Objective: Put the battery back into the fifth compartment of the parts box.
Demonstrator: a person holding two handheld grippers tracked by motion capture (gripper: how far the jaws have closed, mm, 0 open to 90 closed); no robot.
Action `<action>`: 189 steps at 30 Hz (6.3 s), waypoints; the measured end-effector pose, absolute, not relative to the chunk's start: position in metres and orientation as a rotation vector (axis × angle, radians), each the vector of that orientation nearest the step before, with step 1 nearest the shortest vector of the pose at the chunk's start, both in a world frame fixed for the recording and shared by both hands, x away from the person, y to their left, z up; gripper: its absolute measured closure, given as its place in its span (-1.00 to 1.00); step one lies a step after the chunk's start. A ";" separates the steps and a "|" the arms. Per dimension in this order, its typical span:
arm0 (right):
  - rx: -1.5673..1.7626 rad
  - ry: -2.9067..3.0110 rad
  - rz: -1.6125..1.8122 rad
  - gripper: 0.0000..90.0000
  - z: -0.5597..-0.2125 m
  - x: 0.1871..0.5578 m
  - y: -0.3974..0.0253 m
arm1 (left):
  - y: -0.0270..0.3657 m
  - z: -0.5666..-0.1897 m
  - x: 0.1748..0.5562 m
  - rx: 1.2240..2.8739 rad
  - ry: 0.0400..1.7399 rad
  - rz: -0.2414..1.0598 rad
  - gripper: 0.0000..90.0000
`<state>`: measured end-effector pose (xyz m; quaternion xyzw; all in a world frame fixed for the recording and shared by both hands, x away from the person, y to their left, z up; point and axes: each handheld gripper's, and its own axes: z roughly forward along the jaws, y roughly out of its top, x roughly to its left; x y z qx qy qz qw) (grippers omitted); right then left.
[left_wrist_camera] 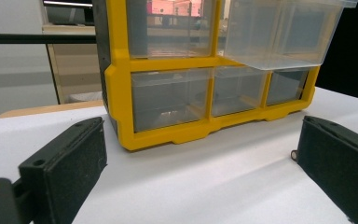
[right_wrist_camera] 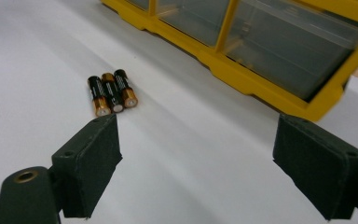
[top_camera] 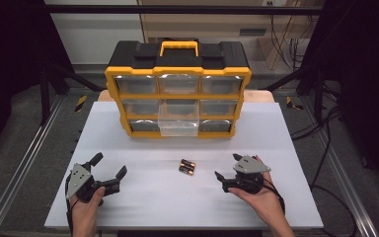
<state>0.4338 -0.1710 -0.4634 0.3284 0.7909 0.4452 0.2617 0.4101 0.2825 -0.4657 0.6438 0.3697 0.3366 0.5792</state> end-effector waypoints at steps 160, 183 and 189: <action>0.974 2.230 1.217 -0.79 -0.377 0.485 -0.121 | 0.286 -0.466 0.413 1.516 0.854 0.780 -0.96; 1.033 2.343 1.181 -0.84 -0.424 0.477 -0.120 | 0.283 -0.467 0.413 1.530 0.837 0.779 -0.96; 1.022 2.376 1.161 -0.83 -0.435 0.476 -0.116 | 0.282 -0.467 0.413 1.533 0.833 0.778 -0.96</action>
